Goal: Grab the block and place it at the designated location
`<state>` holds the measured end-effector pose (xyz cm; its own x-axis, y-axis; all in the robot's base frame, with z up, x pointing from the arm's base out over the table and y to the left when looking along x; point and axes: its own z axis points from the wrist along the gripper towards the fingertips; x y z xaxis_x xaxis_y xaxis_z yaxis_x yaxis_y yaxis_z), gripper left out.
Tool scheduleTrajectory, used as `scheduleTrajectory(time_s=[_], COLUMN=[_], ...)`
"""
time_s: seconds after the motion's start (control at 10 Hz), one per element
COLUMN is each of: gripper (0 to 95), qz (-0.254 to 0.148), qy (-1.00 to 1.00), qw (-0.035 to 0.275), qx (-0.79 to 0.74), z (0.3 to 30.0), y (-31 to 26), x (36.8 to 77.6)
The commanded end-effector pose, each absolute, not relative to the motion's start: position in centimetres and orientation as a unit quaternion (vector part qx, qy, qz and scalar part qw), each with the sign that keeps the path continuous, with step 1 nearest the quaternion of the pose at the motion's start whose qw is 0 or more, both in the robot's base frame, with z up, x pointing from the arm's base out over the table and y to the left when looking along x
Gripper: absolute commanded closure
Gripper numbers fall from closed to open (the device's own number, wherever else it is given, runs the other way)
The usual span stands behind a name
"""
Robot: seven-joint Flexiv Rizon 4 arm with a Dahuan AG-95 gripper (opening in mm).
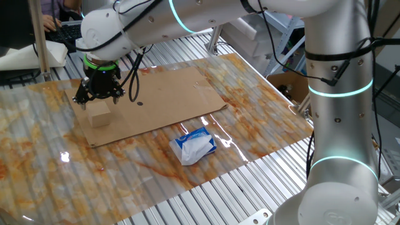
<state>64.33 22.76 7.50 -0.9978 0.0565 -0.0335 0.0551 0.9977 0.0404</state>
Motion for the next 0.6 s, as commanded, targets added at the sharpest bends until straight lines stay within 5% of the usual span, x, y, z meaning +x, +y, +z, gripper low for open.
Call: scheduleTrajectory(time_s=[0.1, 0.3, 0.4, 0.6], gripper=[0.0, 0.0, 19.0, 19.0], qz=[0.016, 0.016, 0.014, 0.011], qy=[0.999, 0.999, 0.999, 0.999], qw=[0.022, 0.024, 0.026, 0.026], qx=[0.027, 0.029, 0.028, 0.030], z=[7.49, 7.49, 7.49, 7.49], y=[22.66, 22.66, 22.66, 22.66], x=[64.32, 64.32, 64.32, 64.32])
